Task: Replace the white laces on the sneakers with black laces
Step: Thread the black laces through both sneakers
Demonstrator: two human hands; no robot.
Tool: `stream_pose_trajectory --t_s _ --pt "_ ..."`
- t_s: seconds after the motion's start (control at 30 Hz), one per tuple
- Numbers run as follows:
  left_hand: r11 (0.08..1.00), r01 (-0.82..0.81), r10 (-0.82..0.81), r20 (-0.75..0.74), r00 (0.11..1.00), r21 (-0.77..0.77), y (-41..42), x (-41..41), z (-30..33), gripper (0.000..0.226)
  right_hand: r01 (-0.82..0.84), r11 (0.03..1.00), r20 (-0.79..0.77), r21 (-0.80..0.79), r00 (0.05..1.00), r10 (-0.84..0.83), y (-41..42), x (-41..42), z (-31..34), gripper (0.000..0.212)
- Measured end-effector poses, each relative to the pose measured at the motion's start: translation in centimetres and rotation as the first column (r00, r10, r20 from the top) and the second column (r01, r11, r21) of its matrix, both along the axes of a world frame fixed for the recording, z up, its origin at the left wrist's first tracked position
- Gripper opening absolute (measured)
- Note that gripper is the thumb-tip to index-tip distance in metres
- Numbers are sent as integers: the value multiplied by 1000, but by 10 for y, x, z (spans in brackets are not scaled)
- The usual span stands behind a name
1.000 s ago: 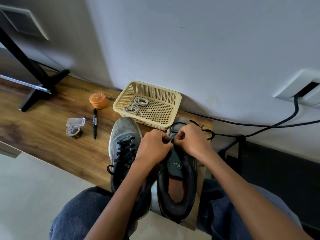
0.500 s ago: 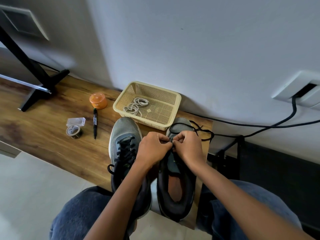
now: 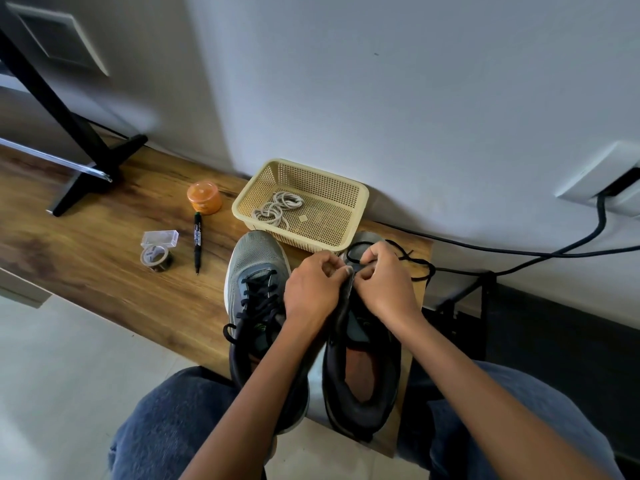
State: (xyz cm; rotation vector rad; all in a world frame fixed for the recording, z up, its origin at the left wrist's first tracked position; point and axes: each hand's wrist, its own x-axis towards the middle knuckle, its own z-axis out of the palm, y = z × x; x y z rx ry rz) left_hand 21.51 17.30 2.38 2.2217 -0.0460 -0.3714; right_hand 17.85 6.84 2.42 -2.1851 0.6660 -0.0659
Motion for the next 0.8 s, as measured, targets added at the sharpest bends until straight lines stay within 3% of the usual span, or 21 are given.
stream_pose_trajectory --t_s 0.27,0.5,0.6,0.67,0.73,0.8 --pt "997 -45 51 80 996 -64 -3 -4 3 9 -251 952 -186 -174 958 218 -14 1 9 35" --pt "923 -237 281 109 954 -303 8 12 24 6 -305 924 -274 -230 932 239 -17 2 10 20" --pt "791 -392 507 145 850 -470 23 24 33 9 -291 938 -285 -189 930 231 -18 3 10 18" --pt "678 -471 669 209 714 -564 36 33 40 8 -274 945 -282 -176 934 219 -18 4 9 17" --pt "562 -486 785 246 569 -669 51 40 47 7 -263 951 -279 -162 937 211 -17 5 9 18" --pt "420 -444 854 180 488 -791 67 49 45 9 -264 955 -278 -135 935 219 -15 5 10 16"
